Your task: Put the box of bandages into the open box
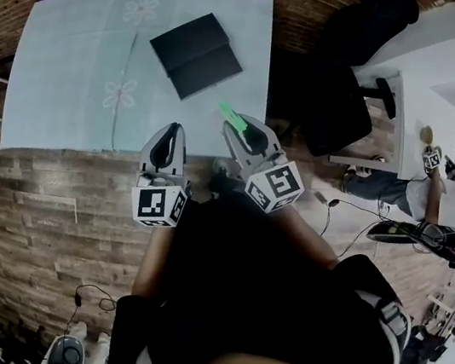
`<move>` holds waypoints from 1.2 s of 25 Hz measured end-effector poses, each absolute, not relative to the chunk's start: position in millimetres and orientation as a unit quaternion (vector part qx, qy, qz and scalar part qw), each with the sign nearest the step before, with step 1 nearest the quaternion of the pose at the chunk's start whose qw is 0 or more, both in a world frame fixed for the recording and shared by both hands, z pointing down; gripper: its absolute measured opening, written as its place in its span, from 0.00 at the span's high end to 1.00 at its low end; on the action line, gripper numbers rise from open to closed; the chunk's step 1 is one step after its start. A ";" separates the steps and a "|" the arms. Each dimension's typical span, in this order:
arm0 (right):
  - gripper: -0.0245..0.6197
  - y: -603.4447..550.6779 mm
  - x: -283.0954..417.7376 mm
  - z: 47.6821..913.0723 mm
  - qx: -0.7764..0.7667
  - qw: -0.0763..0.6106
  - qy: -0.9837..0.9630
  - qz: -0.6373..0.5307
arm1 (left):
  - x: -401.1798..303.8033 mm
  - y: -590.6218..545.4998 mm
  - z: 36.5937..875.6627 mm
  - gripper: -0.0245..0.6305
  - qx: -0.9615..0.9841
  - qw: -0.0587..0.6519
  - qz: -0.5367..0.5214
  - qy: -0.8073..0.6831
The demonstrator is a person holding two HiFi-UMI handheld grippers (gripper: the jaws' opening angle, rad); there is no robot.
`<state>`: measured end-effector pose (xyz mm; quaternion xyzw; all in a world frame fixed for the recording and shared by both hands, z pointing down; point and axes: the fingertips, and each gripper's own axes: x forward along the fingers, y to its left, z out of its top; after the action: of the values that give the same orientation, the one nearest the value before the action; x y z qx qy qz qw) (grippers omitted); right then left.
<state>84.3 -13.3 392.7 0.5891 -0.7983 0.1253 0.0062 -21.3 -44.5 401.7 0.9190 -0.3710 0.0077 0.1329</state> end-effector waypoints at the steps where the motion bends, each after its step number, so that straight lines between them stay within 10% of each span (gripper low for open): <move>1: 0.80 -16.2 89.7 395.0 0.586 0.005 -0.800 0.130 | -16.3 -46.3 402.6 0.90 0.918 0.134 0.011 -0.374; 30: 0.80 -90.2 136.0 459.6 0.535 0.062 -0.827 0.159 | 39.0 -114.0 445.2 0.90 0.896 0.149 0.046 -0.416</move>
<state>136.0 -90.2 459.6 0.5353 -0.8273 0.1589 0.0615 39.0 -114.0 445.2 0.8959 -0.4161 0.0465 0.1486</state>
